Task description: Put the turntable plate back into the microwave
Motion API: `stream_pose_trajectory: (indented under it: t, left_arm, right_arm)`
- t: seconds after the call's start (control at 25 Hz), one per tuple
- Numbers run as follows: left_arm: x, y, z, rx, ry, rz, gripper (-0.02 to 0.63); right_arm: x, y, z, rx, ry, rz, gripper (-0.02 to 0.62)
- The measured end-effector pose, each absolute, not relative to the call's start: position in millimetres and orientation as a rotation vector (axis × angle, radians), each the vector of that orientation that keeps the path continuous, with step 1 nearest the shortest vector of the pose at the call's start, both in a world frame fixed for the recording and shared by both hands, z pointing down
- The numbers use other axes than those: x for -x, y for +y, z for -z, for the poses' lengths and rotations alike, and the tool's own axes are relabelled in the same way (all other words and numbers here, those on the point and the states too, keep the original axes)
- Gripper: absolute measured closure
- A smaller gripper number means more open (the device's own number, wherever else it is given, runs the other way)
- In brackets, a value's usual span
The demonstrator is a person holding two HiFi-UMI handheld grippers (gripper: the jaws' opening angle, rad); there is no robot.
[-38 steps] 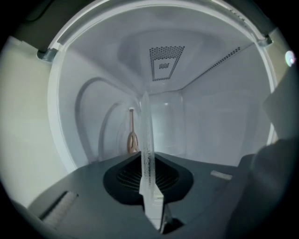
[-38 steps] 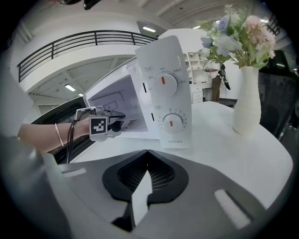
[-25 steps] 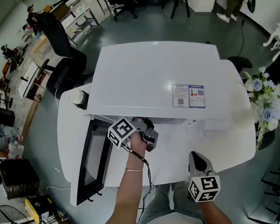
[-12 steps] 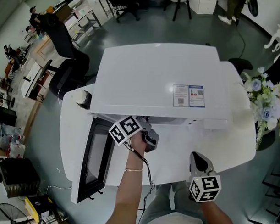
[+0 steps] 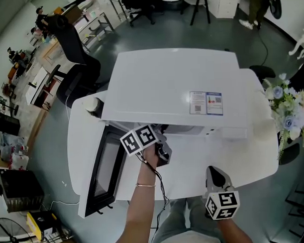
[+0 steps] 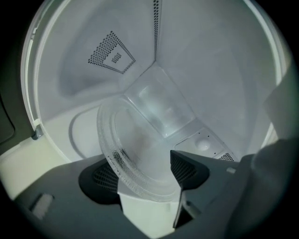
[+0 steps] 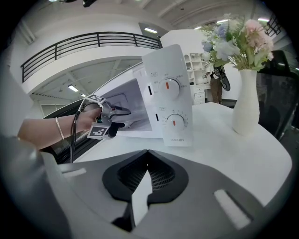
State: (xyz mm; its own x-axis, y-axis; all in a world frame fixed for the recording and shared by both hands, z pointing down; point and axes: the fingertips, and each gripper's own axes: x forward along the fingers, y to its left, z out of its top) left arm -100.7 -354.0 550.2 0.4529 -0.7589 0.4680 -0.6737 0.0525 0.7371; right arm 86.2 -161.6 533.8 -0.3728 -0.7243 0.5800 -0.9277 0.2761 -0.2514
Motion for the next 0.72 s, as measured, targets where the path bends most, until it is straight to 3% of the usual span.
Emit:
stream_pose_trajectory:
  t: [0.64,0.72]
  left_arm:
    - [115.6,-328.4,-550.1,-1.625,-1.316,0.069,0.264]
    - [118.7,-326.8,-546.3,-1.642,-1.331,0.075,0.299]
  right_arm:
    - [-74.8,-149.3,-533.9,-1.462,-2.223,-0.793,0.584]
    - [-73.2,-147.6,-534.9,-1.454,-2.226,-0.795,0.584]
